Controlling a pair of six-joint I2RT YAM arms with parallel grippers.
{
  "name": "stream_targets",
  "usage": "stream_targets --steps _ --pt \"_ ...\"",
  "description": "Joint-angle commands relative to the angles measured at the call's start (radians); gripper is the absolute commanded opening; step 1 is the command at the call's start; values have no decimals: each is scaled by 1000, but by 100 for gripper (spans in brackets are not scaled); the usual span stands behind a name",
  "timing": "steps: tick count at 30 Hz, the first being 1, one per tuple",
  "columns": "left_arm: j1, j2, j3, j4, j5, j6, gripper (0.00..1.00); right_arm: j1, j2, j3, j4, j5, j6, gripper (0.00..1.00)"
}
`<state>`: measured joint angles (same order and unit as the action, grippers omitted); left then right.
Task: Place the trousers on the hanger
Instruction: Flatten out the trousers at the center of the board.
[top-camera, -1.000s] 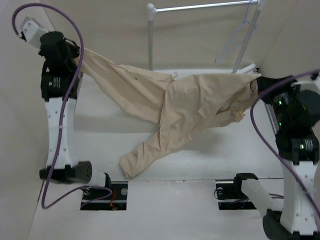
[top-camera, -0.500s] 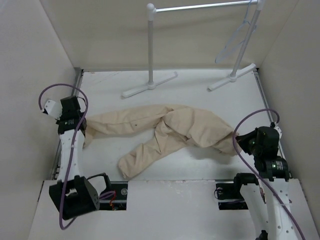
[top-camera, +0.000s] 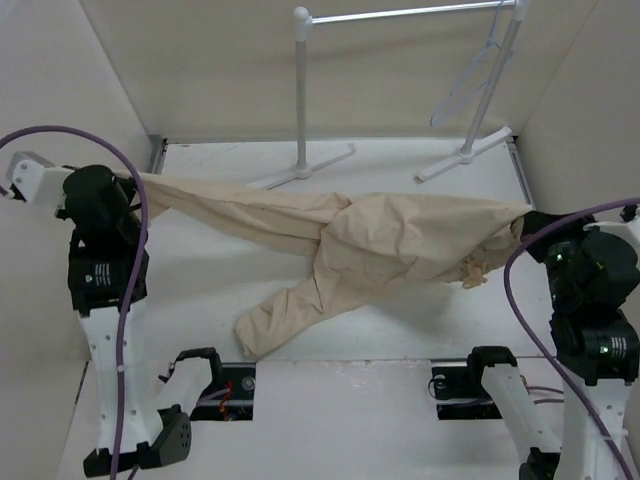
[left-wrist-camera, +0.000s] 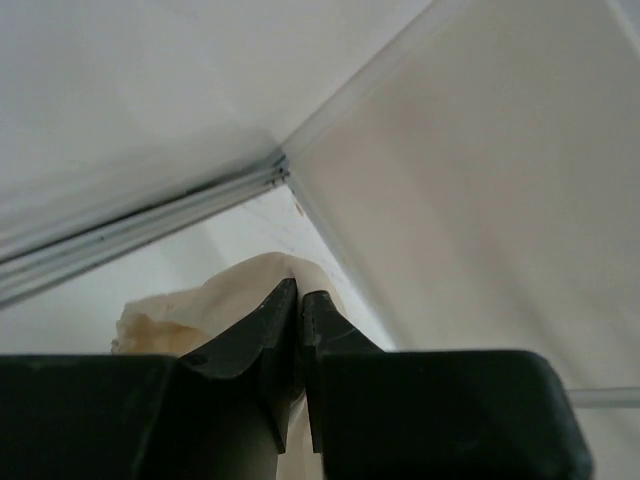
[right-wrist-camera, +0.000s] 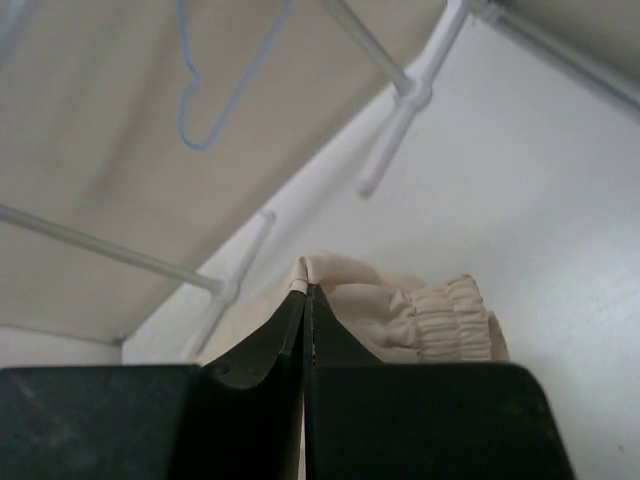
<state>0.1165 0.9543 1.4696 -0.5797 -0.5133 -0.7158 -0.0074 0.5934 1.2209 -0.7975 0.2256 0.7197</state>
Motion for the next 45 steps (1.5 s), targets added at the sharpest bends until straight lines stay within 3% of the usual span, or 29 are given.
stream_targets --steps 1,7,11,12,13,14,15,17,18,22,23,25,26,28,30,33,35,38,42,45 --pt "-30 41 41 -37 -177 93 6 -13 122 35 176 80 -31 5" --pt "-19 355 81 185 -108 110 6 -79 536 41 547 2 -31 6" --pt "-19 743 366 219 -25 133 10 -147 826 162 641 -130 23 7" --pt "-21 846 471 196 31 174 15 -151 876 195 630 -137 35 9" --pt "-22 921 560 152 85 202 25 -151 913 224 604 -138 44 18" --pt "-28 960 618 102 123 213 38 -153 934 244 571 -129 49 34" --pt "-40 959 617 78 139 219 55 -147 941 253 537 -117 47 48" --pt "-76 866 478 81 137 233 81 -139 906 223 502 -88 35 66" --pt "-90 816 401 95 144 237 83 -128 881 198 500 -89 31 69" --pt "-209 485 -58 118 128 222 75 28 715 5 506 -77 21 68" --pt "-247 406 -154 104 113 210 69 81 676 -48 511 -72 20 61" --pt "-335 255 -302 4 92 155 53 196 611 -147 497 -69 18 29" --pt "-387 198 -355 -79 94 101 44 229 593 -177 486 -71 20 20" --pt "-546 91 -454 -248 110 -8 33 295 550 -237 446 -66 27 13" --pt "-718 26 -508 -316 128 -75 34 329 511 -285 414 -65 34 15" --pt "-1011 -15 -532 -351 141 -157 49 336 445 -343 376 -58 43 37" --pt "-1157 17 -542 -368 142 -171 58 332 396 -377 348 -63 53 50" --pt "-1342 108 -545 -371 144 -189 65 314 326 -422 316 -72 70 58" --pt "-1473 254 -566 -364 138 -203 66 268 249 -475 268 -80 92 63" --pt "-1492 317 -613 -323 153 -206 66 215 204 -515 247 -106 103 65"
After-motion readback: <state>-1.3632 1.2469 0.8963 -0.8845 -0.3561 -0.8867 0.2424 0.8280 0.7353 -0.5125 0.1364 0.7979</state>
